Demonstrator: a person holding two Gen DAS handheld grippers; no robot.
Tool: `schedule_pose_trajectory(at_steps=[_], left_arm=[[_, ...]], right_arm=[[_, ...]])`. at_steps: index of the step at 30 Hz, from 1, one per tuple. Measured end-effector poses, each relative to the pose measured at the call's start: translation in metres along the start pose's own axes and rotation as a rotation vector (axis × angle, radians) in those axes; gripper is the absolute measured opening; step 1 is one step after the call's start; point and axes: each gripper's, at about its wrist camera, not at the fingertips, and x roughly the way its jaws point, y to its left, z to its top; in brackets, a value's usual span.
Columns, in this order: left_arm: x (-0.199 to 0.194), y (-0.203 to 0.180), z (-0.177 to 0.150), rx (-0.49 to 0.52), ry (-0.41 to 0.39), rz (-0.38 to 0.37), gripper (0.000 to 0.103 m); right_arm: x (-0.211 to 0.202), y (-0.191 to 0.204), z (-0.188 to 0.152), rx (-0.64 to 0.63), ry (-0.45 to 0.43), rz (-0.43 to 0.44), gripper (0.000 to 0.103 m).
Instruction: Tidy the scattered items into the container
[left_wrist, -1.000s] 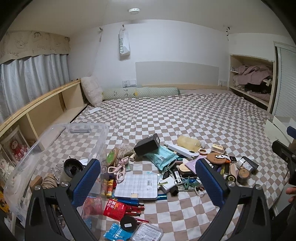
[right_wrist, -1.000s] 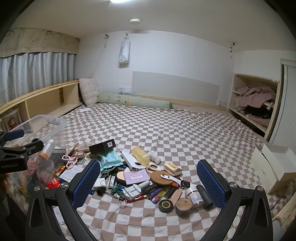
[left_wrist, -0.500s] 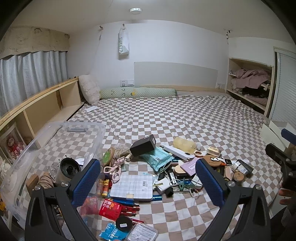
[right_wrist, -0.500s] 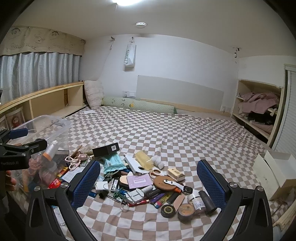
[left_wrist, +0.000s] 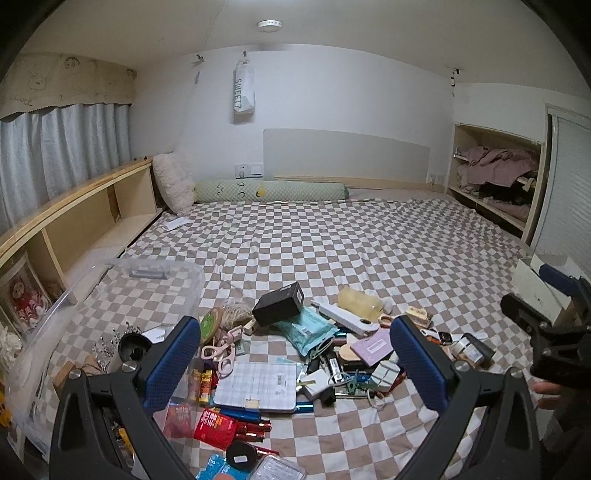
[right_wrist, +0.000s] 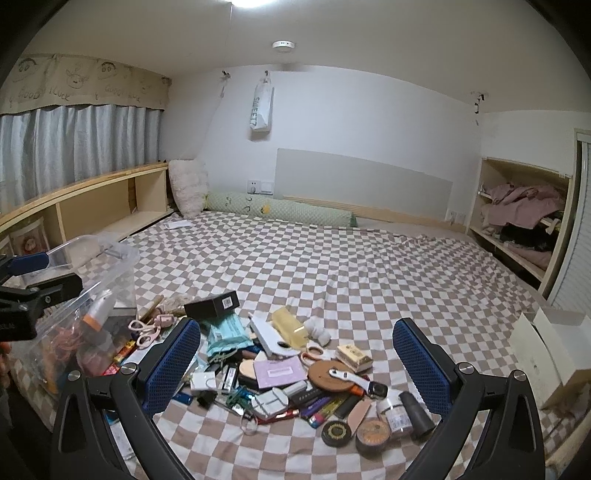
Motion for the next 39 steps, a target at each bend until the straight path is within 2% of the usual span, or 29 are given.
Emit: schedule_pose_trajectory(at_steps=[5, 9, 15, 22, 28, 37, 39], left_arm=[[0.003, -0.006, 0.026, 0.039, -0.017, 0.014, 0.103], [0.01, -0.015, 0.042, 0.089, -0.007, -0.004, 0.103], [0.046, -0.034, 0.031, 0.19, 0.119, -0.045, 0.103], [0.089, -0.053, -0.016, 0.304, 0.276, -0.111, 0.103], [0.122, -0.046, -0.047, 0.292, 0.395, -0.137, 0.103], [0.156, -0.035, -0.067, 0.235, 0.52, -0.136, 0.103], [0.162, -0.034, -0.072, 0.228, 0.551, -0.136, 0.103]], right_arm=[[0.01, -0.001, 0.017, 0.008, 0.0, 0.023, 0.103], [0.024, -0.002, 0.031, 0.015, 0.012, 0.032, 0.103], [0.057, -0.014, 0.027, 0.056, 0.101, 0.052, 0.103], [0.104, -0.041, -0.015, 0.018, 0.265, -0.061, 0.103], [0.144, -0.08, -0.065, 0.072, 0.477, -0.118, 0.103], [0.168, -0.114, -0.12, 0.157, 0.694, -0.071, 0.103], [0.173, -0.122, -0.132, 0.176, 0.741, -0.06, 0.099]])
